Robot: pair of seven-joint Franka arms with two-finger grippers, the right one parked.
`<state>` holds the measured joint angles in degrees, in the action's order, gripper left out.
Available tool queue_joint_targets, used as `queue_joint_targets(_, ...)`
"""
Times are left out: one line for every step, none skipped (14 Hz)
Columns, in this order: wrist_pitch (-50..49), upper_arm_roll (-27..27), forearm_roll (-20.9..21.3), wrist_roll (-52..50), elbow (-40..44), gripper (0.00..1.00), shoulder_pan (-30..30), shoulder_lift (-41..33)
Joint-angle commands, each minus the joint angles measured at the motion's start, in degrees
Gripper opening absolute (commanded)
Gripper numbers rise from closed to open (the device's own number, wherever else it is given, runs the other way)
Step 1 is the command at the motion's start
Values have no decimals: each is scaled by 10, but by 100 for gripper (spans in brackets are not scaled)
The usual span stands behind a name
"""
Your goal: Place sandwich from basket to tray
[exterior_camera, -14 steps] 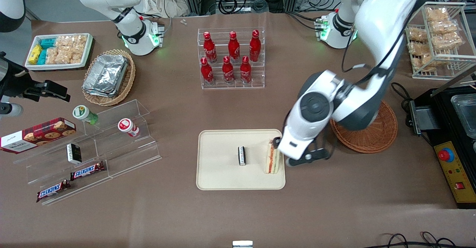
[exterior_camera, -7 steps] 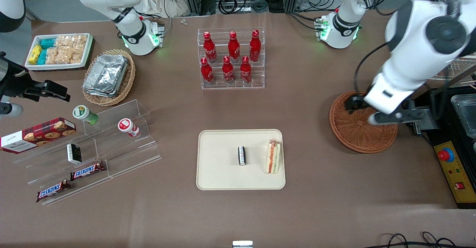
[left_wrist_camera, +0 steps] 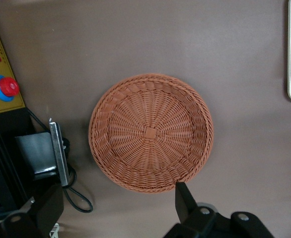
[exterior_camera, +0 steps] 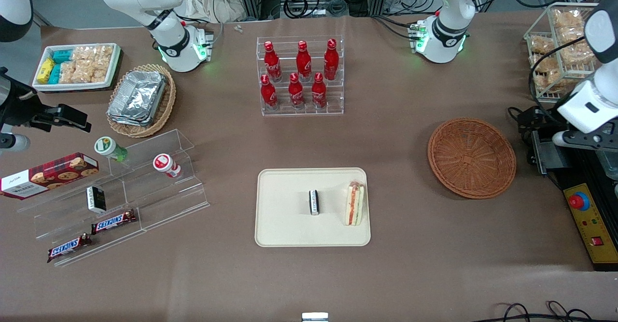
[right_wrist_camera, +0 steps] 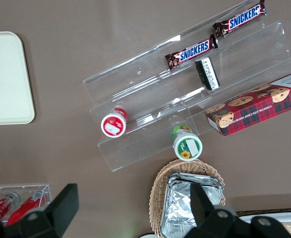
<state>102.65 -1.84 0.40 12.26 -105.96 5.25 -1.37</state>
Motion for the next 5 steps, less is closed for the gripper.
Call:
queue_joint_targets(-52, -20, -1, 1, 107, 100, 3, 61)
queue_joint_targets(-76, -19, -7, -15, 143, 100, 3, 79)
queue_joint_targets(-96, -20, -9, -32, 178, 100, 2, 98)
queue_joint_targets(-107, -20, -10, -41, 193, 100, 1, 108)
queue_joint_targets(-109, -22, -10, -44, 192, 100, 0, 109)
